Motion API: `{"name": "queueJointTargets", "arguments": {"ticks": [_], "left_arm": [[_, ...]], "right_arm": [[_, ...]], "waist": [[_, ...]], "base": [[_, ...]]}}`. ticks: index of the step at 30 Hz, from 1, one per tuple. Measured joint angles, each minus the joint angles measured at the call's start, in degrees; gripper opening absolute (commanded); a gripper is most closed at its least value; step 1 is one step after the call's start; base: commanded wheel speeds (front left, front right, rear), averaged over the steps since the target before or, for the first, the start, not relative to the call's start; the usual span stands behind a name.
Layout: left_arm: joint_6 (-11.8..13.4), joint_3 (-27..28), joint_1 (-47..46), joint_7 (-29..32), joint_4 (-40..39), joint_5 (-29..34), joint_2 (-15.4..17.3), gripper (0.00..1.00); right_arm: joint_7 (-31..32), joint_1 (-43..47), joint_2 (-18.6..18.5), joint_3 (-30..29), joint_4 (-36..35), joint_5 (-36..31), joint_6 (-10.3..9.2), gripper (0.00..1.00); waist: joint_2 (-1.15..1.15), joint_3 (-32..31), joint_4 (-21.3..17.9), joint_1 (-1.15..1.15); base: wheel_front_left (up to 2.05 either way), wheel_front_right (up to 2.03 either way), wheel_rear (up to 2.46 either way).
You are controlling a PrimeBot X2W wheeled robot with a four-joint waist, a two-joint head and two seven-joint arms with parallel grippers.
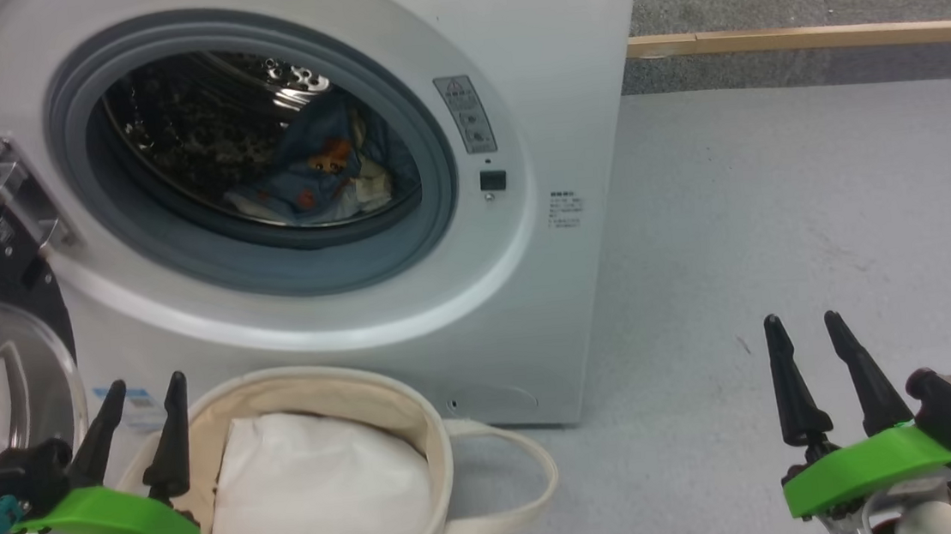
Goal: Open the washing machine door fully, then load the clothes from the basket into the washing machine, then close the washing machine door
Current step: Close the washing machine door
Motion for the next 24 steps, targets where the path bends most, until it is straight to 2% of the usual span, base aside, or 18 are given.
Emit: {"name": "queueJointTargets", "arguments": {"ticks": [13,18,24], "left_arm": [[0.0,0.0,0.2,0.0,-1.5,-0.9,0.1,1.0],[0.0,0.0,0.3,0.0,-2.0,-0.9,0.2,1.0],[0.0,0.1,1.2,0.0,-2.2,-0.9,0.1,1.0]], "right_arm": [[0.0,0.0,0.2,0.0,0.0,0.0,0.0,1.0],[0.0,0.0,0.2,0.0,0.0,0.0,0.0,1.0],[0.0,0.1,0.3,0.2,0.0,0.0,0.0,1.0]], "waist": [[0.0,0.1,0.6,-0.02],[0.0,0.0,1.0,-0.02],[0.0,-0.2,1.4,0.0]], "base": [[-1.87,2.09,-0.21],[-1.21,1.21,0.0],[-0.46,0.46,0.0]]}}
